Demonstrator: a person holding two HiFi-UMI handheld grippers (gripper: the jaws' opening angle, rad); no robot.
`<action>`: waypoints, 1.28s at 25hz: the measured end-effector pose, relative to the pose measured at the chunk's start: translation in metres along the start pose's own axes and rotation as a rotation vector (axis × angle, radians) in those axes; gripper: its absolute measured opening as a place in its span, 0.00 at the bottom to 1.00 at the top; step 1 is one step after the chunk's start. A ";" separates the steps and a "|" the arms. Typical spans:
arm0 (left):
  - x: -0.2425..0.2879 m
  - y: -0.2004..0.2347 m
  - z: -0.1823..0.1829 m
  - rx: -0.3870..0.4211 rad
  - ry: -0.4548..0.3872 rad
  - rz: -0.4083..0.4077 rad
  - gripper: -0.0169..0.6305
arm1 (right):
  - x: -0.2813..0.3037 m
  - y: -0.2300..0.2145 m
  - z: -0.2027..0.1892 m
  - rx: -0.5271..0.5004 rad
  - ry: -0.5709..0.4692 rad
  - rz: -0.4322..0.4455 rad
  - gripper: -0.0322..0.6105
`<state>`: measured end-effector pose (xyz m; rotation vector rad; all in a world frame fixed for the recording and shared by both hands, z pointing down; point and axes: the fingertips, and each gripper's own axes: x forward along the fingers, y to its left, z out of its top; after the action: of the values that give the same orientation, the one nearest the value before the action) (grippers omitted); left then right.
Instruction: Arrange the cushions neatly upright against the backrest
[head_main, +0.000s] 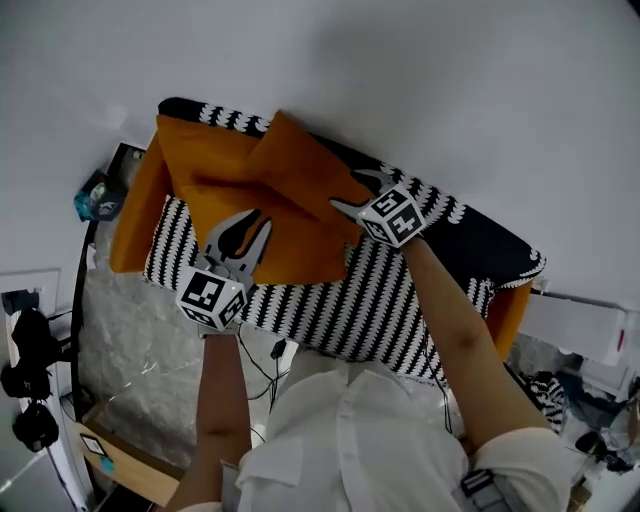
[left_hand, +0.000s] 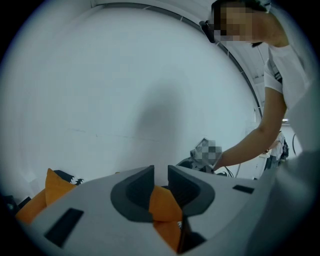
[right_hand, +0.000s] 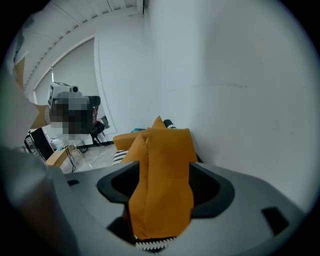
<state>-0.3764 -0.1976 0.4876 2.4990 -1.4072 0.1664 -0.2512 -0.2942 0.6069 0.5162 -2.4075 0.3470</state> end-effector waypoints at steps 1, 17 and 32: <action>0.005 0.002 -0.001 0.004 0.007 0.000 0.17 | 0.009 -0.006 -0.001 -0.005 0.017 0.005 0.51; 0.024 0.019 -0.018 -0.022 0.043 -0.006 0.18 | 0.099 -0.033 -0.031 -0.071 0.272 -0.011 0.53; 0.014 -0.010 -0.022 -0.013 0.073 -0.052 0.18 | 0.085 -0.007 -0.031 -0.186 0.260 -0.087 0.23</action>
<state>-0.3596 -0.1982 0.5105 2.4900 -1.3091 0.2355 -0.2919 -0.3118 0.6858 0.4599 -2.1325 0.1399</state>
